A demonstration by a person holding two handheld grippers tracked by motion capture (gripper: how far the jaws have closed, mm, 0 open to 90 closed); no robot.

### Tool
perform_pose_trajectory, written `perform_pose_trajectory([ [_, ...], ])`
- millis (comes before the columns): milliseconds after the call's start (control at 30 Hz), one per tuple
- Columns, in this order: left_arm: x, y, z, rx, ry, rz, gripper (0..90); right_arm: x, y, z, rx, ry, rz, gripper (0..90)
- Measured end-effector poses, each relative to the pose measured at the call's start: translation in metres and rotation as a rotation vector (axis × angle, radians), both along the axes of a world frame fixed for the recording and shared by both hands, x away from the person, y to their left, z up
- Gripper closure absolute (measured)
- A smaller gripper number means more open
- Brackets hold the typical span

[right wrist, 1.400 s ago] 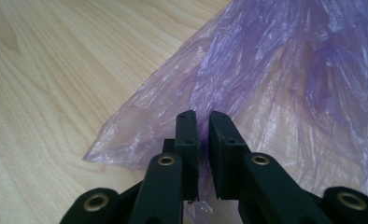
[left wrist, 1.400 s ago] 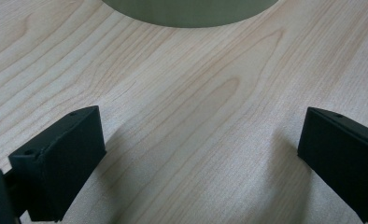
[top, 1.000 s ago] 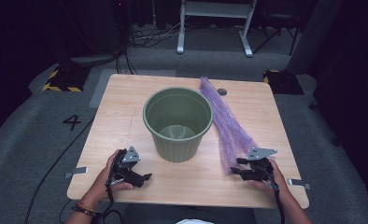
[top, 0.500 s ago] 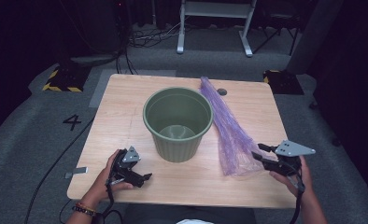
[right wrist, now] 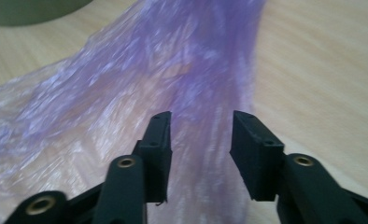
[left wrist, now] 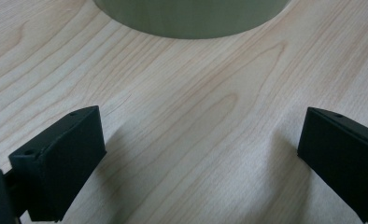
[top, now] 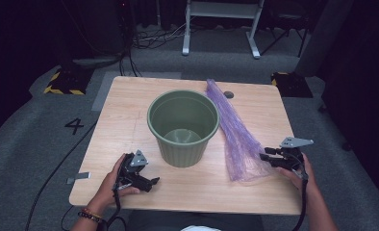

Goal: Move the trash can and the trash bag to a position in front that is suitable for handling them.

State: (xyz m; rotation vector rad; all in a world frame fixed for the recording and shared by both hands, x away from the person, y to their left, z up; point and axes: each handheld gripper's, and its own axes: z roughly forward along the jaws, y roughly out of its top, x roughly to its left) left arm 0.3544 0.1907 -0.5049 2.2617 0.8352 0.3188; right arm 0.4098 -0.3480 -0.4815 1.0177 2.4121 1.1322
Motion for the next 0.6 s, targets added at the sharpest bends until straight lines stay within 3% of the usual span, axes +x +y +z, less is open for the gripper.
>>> perform_pose_trajectory([
  [267, 0.008, -0.011, 0.000, 0.000, 0.001, -0.020, 0.1, -0.004, 0.016, -0.011, -0.062, 0.042, 0.093, 75.8],
  [500, 0.016, -0.018, 0.000, 0.001, 0.001, -0.013, 0.1, -0.015, 0.034, -0.012, -0.052, 0.039, 0.163, 81.9],
  [600, 0.024, -0.025, 0.001, 0.008, -0.006, 0.019, 0.2, -0.022, 0.044, -0.011, -0.062, 0.038, 0.198, 84.6],
])
